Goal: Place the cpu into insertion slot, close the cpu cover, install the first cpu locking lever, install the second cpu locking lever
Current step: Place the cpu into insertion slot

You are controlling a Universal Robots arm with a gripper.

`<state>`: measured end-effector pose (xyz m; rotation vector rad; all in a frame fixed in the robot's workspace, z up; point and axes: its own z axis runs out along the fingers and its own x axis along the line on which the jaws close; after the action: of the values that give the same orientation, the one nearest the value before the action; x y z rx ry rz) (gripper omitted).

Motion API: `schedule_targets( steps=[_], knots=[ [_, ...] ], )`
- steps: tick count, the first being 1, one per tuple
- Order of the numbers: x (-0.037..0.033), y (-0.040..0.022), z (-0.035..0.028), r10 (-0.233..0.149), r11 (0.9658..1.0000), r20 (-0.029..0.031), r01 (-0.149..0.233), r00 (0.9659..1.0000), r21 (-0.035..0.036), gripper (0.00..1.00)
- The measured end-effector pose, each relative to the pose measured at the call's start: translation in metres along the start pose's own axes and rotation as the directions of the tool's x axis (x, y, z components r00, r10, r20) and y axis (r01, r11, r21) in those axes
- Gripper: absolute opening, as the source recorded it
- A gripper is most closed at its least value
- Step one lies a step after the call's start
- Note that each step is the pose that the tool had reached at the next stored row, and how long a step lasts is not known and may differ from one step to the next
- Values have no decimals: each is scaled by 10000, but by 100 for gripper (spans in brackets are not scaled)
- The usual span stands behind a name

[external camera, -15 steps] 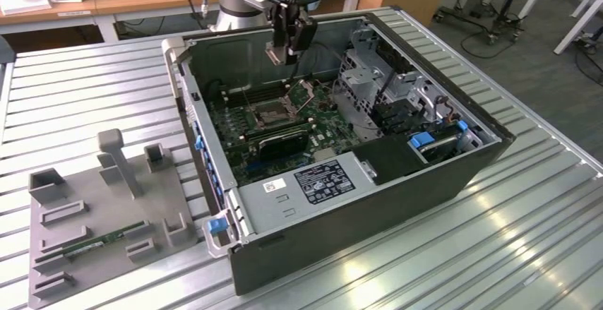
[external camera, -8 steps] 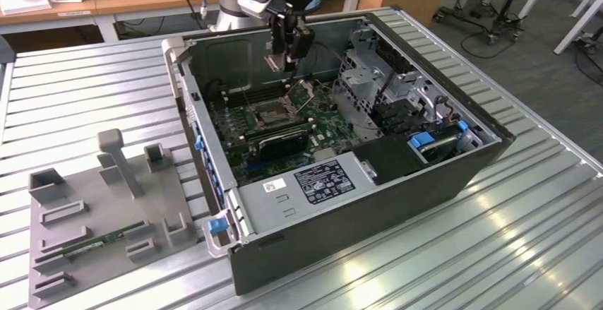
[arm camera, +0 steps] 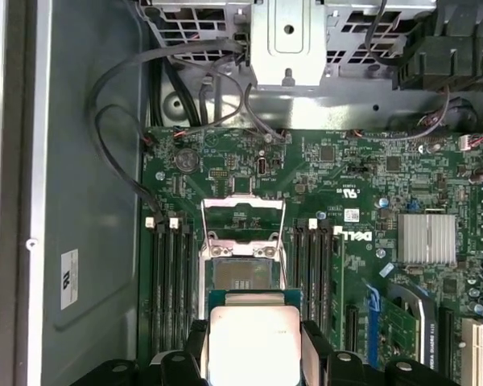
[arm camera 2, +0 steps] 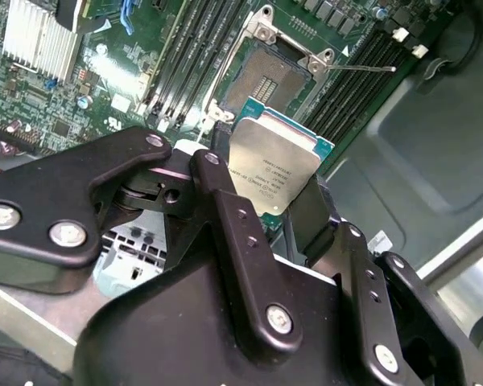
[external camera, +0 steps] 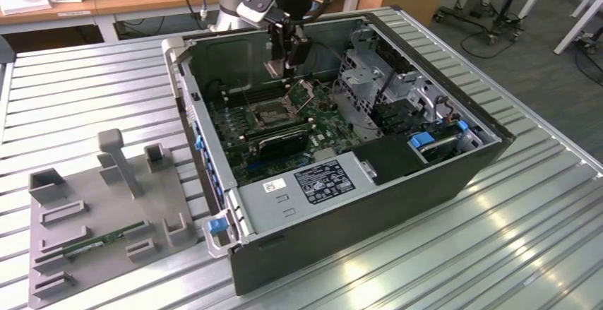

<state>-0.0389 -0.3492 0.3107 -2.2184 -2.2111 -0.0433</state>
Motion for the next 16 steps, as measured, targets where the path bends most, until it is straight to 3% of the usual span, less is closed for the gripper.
schedule_targets(
  steps=[4, 16],
  knots=[
    [-2, -4, 56, 32, 10000, 0, -32, 10000, -7, 54],
    [-2, -5, 60, 35, 10000, 1, -35, 10000, -7, 54]
  ],
)
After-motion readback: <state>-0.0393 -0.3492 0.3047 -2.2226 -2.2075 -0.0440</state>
